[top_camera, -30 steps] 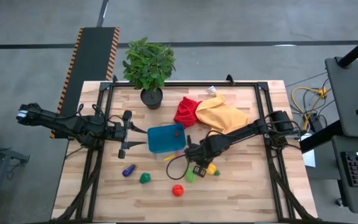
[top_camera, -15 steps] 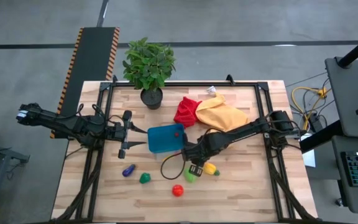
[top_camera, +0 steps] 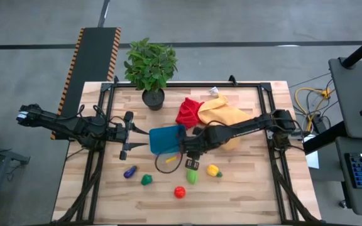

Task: Pick and placing Produce into tupperware
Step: Put the bottom pink peach into the blue bin, then put the yellow pineapple into the blue bin

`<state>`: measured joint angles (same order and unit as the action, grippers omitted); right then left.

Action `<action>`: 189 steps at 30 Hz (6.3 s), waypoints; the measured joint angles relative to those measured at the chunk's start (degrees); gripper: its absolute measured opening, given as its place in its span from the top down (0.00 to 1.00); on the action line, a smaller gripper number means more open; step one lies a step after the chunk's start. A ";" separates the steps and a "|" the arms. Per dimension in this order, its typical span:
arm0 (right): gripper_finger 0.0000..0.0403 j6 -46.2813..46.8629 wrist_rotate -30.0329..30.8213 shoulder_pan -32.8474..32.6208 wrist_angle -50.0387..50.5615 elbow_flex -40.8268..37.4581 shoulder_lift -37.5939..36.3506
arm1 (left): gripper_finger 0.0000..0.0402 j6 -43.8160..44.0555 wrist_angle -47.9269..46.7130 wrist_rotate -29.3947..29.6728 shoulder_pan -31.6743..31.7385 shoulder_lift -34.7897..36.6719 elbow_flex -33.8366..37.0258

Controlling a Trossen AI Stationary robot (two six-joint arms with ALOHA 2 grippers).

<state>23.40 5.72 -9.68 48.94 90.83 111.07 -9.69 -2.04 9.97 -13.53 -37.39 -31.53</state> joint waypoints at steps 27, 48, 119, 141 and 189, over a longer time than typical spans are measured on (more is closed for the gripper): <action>0.82 -18.43 4.82 11.94 -10.44 2.43 4.20 | 0.59 0.00 -0.55 0.01 0.01 0.02 -0.02; 0.82 -20.49 4.85 12.81 -8.46 2.30 6.40 | 0.59 0.02 -0.74 0.01 0.01 0.02 -0.02; 0.32 3.85 -7.80 -8.13 -21.72 -37.70 -50.93 | 0.59 -0.02 0.88 6.07 0.01 0.43 -0.04; 0.19 20.13 1.51 -19.24 -1.85 -22.59 -24.20 | 0.59 -0.13 2.05 7.51 0.01 -0.81 -0.02; 0.19 23.17 10.60 -18.79 -7.82 -26.42 -6.99 | 0.59 -0.17 1.97 7.49 0.01 -2.32 0.00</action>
<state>46.57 16.32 -28.47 41.12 64.41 104.07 -9.87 -0.07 17.45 -13.52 -39.70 -31.53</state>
